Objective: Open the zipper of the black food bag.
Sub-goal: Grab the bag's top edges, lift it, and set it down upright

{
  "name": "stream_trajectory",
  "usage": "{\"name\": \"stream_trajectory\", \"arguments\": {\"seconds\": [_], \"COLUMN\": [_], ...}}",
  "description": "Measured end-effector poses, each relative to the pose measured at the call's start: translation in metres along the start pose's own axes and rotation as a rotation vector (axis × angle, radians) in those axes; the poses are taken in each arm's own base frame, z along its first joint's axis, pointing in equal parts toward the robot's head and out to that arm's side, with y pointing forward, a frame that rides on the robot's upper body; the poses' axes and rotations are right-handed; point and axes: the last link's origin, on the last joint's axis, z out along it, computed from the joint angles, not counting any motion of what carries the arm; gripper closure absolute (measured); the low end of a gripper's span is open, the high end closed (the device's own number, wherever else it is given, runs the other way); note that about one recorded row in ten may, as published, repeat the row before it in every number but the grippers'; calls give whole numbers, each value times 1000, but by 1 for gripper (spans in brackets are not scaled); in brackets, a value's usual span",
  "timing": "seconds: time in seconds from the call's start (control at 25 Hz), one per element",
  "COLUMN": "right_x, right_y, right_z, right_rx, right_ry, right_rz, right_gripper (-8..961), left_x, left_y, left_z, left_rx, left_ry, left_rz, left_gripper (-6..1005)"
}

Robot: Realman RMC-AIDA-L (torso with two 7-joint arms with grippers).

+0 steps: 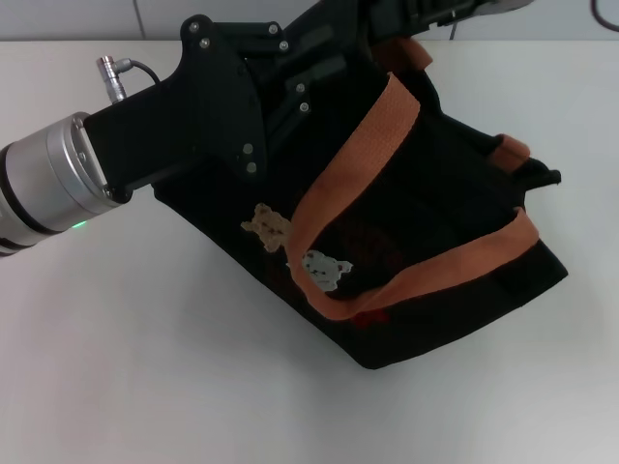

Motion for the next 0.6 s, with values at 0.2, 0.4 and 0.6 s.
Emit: {"name": "stream_trajectory", "arguments": {"seconds": [0.2, 0.4, 0.6], "right_x": [0, 0, 4], "right_y": [9, 9, -5], "right_z": [-17, -23, -13], "right_rx": [-55, -72, -62], "right_ry": [-31, -45, -34], "right_rz": [2, 22, 65], "right_gripper": [290, 289, 288], "left_x": [0, 0, 0], "left_y": [-1, -1, -2], "left_z": [1, 2, 3], "left_rx": [-2, -2, -5], "left_ry": [2, 1, 4], "left_rz": [4, 5, 6], "left_gripper": [887, 887, 887]}}
